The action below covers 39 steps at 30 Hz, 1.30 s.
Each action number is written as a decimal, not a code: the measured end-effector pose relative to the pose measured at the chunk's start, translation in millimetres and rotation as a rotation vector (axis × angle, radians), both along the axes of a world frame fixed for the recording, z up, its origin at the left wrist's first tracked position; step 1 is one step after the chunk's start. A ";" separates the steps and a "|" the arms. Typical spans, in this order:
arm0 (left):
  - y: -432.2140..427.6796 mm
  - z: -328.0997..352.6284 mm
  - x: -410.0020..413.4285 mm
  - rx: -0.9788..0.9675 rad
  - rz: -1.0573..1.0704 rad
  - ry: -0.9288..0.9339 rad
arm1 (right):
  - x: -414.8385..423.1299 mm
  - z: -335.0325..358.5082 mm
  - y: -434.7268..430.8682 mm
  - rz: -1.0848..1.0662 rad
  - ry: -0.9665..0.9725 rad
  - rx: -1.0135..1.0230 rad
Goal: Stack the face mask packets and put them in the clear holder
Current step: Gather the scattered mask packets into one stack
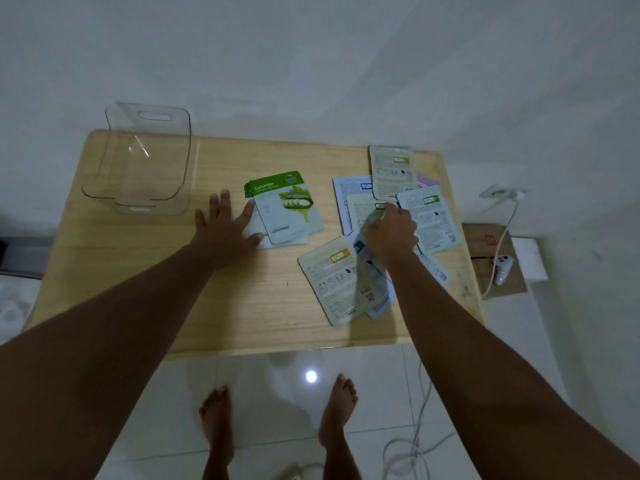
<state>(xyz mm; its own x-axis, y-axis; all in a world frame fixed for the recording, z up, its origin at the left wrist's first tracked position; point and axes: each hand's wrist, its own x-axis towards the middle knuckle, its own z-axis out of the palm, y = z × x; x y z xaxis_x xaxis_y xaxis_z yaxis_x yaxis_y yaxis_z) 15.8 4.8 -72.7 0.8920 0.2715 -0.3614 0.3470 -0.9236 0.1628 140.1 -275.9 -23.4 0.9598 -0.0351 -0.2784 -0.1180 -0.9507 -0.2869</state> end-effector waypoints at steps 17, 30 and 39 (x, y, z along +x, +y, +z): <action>-13.9 2.3 3.2 -0.052 0.129 -0.029 | 9.2 13.9 8.1 -0.033 -0.259 0.436; -5.9 -2.2 -1.9 -0.068 0.076 -0.045 | 7.1 52.3 122.9 0.237 -0.150 0.410; -5.4 -5.6 -4.6 -0.055 0.063 -0.049 | -33.2 19.2 160.9 0.382 -0.038 0.378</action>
<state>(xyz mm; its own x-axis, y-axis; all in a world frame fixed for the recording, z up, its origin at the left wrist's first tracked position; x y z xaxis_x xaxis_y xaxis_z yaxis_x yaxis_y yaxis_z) 11.2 -0.6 -78.3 0.8910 0.3080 -0.3337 0.3941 -0.8896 0.2311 106.8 -115.0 -4.2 0.8940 0.4148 -0.1692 0.2333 -0.7536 -0.6146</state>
